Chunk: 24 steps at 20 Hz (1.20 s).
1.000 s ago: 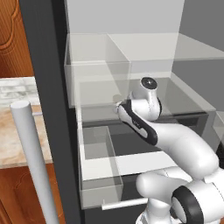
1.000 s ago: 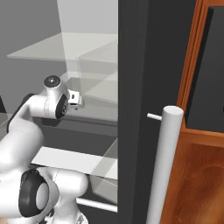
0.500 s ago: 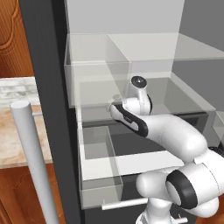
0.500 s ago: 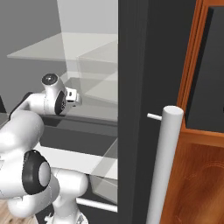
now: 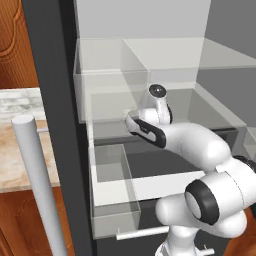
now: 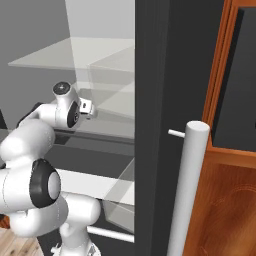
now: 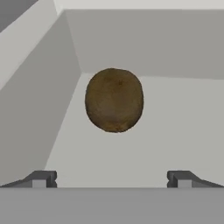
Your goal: Retrieve the tangerine and kiwi from the fridge and place them into the bowl on the dining table.
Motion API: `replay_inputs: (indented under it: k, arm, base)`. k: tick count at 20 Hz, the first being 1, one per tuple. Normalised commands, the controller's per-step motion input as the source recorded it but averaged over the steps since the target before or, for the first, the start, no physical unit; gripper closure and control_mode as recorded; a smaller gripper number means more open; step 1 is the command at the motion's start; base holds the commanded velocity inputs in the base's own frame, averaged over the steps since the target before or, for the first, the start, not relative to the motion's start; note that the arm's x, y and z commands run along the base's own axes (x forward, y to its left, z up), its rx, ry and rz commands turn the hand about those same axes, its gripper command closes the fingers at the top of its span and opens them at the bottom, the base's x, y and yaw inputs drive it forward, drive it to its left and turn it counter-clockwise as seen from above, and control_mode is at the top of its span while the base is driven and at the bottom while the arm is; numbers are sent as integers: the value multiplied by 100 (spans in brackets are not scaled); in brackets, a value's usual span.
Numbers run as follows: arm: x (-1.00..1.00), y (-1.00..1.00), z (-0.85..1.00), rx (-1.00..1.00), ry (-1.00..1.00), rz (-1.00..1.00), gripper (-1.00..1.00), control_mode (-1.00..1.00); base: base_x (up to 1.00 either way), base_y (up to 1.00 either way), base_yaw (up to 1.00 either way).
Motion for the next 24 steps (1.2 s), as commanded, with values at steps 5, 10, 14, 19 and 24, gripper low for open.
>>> replay_inputs:
  k: [5,10,14,19,24]
  arm:
    - [24,-13,16,4,0,-2,-100,-100]
    - [42,0,1,0,0,0,-100,-100]
    - [50,0,-7,0,-1,0,-100,-100]
    - [35,2,-20,0,-1,0,-100,-100]
    - [-21,0,-38,0,-1,-9,-100,-100]
  base:
    - [0,0,0]
    - [0,0,0]
    - [0,0,0]
    - [0,0,0]
    - [0,0,0]
